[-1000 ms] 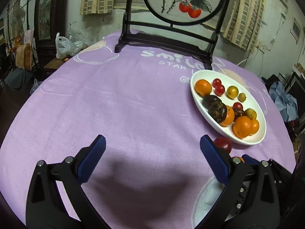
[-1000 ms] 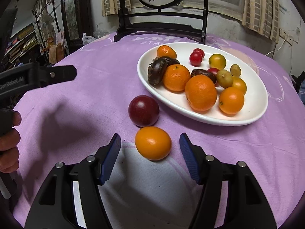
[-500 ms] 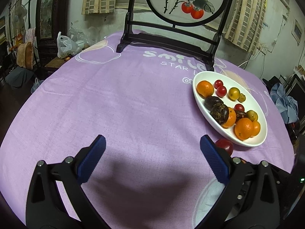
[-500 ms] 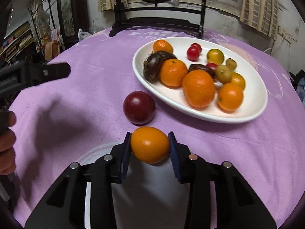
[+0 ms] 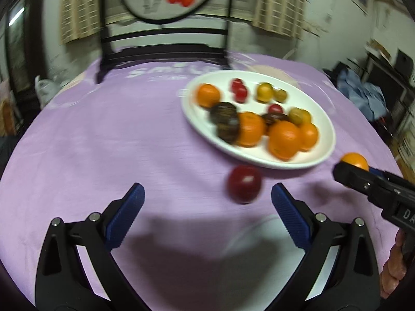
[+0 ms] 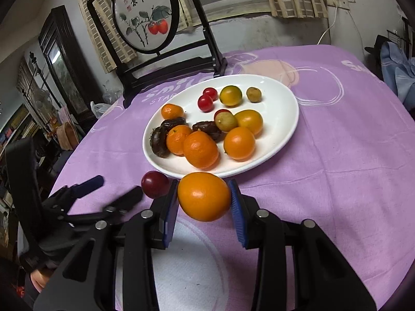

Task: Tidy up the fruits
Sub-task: 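Grasp the orange citrus with the right tool while the left tool grasps the dark red plum, then carry both fruits onto the white plate and open both tools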

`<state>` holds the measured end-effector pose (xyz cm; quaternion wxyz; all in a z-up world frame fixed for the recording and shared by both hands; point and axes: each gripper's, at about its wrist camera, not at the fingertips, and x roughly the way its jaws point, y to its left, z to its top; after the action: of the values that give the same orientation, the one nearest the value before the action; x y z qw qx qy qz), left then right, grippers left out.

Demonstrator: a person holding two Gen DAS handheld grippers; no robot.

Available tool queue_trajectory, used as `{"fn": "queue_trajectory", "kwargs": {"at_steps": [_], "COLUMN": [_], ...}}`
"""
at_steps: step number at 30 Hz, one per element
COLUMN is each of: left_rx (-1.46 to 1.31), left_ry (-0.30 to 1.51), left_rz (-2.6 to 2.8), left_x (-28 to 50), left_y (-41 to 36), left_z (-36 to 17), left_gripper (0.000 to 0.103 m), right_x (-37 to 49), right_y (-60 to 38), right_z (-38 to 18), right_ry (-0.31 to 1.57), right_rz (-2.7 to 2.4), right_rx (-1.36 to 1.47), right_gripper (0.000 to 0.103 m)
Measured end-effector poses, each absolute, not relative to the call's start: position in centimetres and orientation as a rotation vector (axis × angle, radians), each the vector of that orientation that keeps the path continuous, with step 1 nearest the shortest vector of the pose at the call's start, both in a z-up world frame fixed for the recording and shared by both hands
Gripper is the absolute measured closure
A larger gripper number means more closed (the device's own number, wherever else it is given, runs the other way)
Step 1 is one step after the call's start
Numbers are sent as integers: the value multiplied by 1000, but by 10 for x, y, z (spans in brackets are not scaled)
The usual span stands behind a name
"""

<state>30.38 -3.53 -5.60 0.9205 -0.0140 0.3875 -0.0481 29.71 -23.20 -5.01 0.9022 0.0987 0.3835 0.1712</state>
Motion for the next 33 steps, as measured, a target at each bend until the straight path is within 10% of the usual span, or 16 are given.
{"fn": "queue_trajectory", "kwargs": {"at_steps": [14,33], "left_rx": [5,-53], "left_ry": [897,781], "left_rz": [-118,-112], "left_x": [331,255], "left_y": [-68,-60], "left_z": [-86,-49], "left_gripper": [63,64], "right_x": [297,256], "right_y": [-236,-230], "right_z": [-44,-47], "right_ry": [781,754], "right_rz": [342,383], "right_rx": [211,197], "right_gripper": [65,65]}}
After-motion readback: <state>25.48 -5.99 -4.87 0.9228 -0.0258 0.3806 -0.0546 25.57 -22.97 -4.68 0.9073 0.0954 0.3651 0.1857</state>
